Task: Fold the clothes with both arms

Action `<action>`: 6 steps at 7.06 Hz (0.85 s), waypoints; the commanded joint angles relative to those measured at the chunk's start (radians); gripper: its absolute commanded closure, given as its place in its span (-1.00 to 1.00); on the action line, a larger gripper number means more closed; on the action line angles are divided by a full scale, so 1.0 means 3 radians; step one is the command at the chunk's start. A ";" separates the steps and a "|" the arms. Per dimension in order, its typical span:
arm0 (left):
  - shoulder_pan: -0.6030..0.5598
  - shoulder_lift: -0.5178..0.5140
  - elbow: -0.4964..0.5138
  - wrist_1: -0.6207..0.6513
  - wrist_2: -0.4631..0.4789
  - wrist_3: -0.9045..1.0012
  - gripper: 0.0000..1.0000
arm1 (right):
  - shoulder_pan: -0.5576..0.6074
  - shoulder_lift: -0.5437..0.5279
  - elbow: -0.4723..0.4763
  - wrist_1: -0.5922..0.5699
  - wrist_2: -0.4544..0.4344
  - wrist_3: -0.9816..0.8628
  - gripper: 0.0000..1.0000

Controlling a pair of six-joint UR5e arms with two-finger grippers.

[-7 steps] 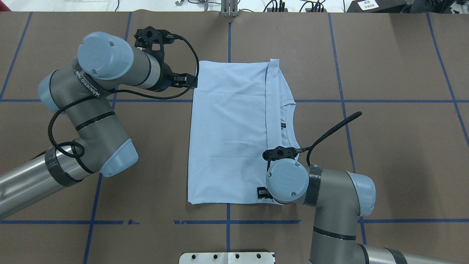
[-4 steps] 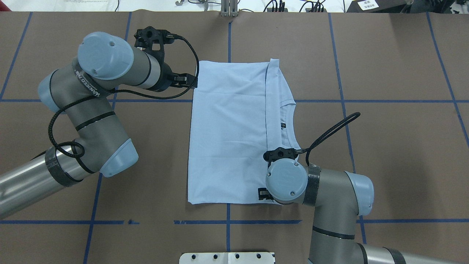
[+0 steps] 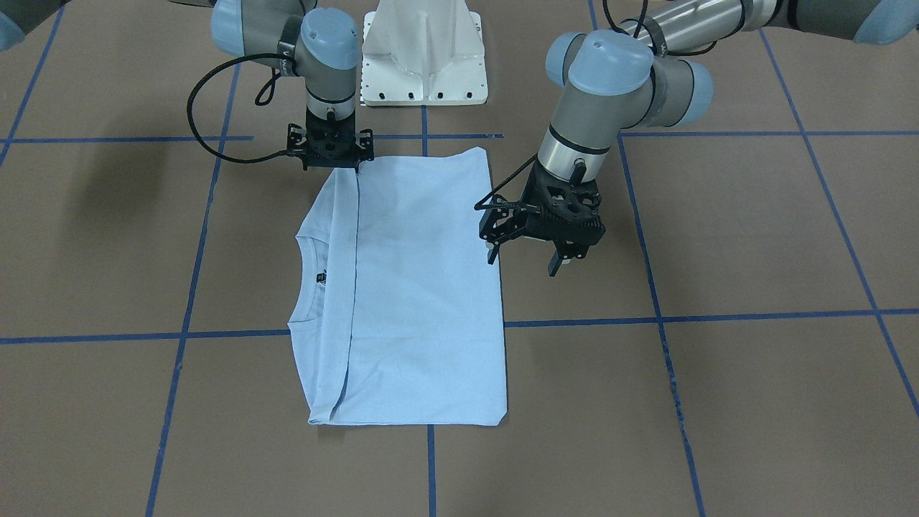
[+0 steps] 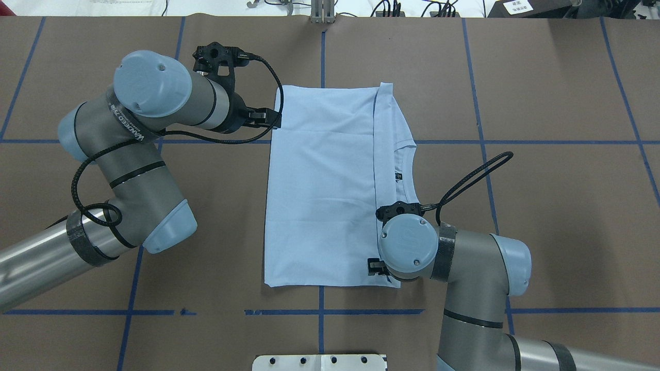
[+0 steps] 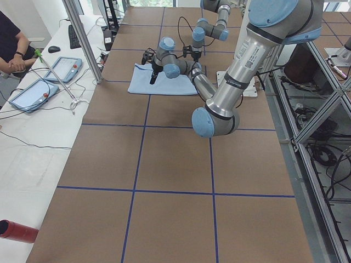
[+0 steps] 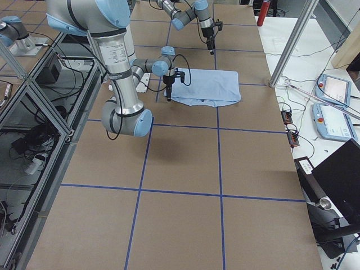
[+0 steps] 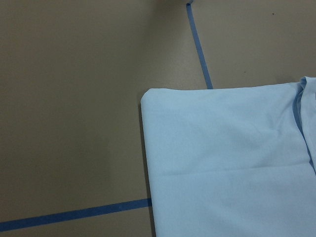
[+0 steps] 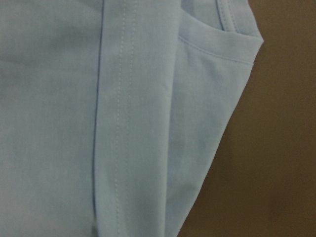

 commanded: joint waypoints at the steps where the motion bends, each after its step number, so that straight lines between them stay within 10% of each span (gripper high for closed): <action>1: 0.0017 -0.0003 -0.0005 -0.0013 -0.0003 -0.0002 -1.00 | 0.0050 -0.0061 0.0023 0.0003 0.0033 0.0000 -1.00; 6: 0.0104 -0.0019 -0.0016 -0.0064 0.0002 -0.0099 -1.00 | 0.0080 -0.0358 0.0177 0.0008 0.0028 -0.0087 -1.00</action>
